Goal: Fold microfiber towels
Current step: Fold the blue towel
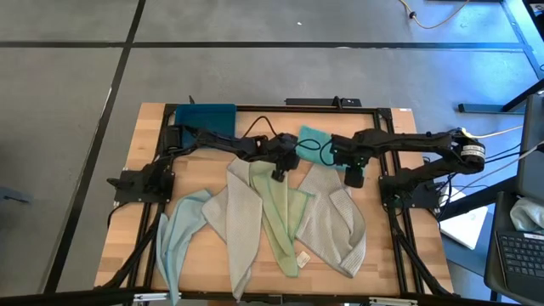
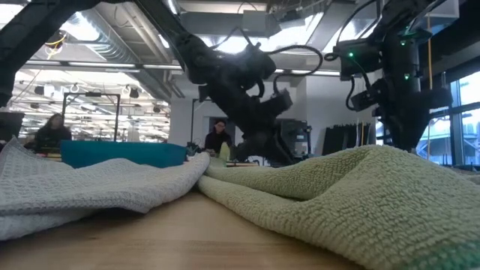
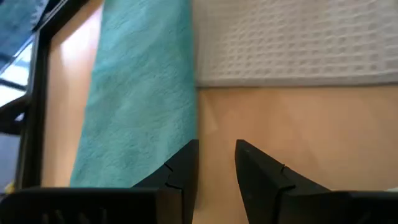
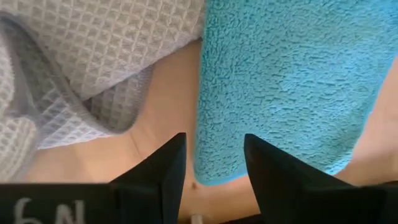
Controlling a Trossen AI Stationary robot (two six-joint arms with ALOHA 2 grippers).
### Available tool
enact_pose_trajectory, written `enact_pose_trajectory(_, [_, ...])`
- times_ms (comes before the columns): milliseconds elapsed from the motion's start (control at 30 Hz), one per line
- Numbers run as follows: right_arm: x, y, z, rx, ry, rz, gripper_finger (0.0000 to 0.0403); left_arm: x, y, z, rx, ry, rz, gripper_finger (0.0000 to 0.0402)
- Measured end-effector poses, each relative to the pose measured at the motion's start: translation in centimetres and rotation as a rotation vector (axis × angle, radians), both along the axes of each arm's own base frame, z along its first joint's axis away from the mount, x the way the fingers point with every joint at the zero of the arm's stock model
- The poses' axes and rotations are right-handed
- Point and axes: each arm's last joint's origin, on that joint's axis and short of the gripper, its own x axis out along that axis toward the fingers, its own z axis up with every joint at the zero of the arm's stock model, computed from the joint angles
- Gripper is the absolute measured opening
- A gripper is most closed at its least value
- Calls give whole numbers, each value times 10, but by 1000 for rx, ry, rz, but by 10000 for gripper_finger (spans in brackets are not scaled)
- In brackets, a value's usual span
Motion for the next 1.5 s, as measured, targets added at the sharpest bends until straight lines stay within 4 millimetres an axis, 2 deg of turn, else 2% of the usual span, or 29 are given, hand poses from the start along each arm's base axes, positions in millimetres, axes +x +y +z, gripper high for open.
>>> enact_pose_trajectory(200, [2,5,-1,-1,2,0,232,2,-1,3,8,-32,46,108])
enact_pose_trajectory(267, [3,6,-1,-18,-3,-47,252,3,-2,3,-10,-41,90,108])
enact_pose_trajectory(433, [10,4,6,-46,-62,-137,269,6,-11,6,-91,-100,152,106])
enact_pose_trajectory(567, [13,3,11,-41,-93,-166,259,7,-19,20,-95,-139,143,106])
enact_pose_trajectory(700, [20,5,11,68,-190,-281,244,3,-17,47,-190,-238,173,106])
enact_pose_trajectory(800, [23,8,1,98,-261,-356,233,-4,-13,62,-245,-373,219,106])
enact_pose_trajectory(967, [8,18,-28,114,-202,-415,215,-27,-9,76,-281,-569,242,106])
enact_pose_trajectory(1067, [-2,24,-29,111,-202,-461,205,-44,-4,84,-305,-647,265,106])
enact_pose_trajectory(1300, [-25,35,4,-91,-281,-429,187,-61,0,84,-298,-702,271,105])
enact_pose_trajectory(1433, [-31,39,6,-82,-284,-459,186,-62,-1,78,-300,-680,276,105])
enact_pose_trajectory(1500, [-33,41,-1,-74,-251,-560,186,-63,-1,74,-301,-667,279,105])
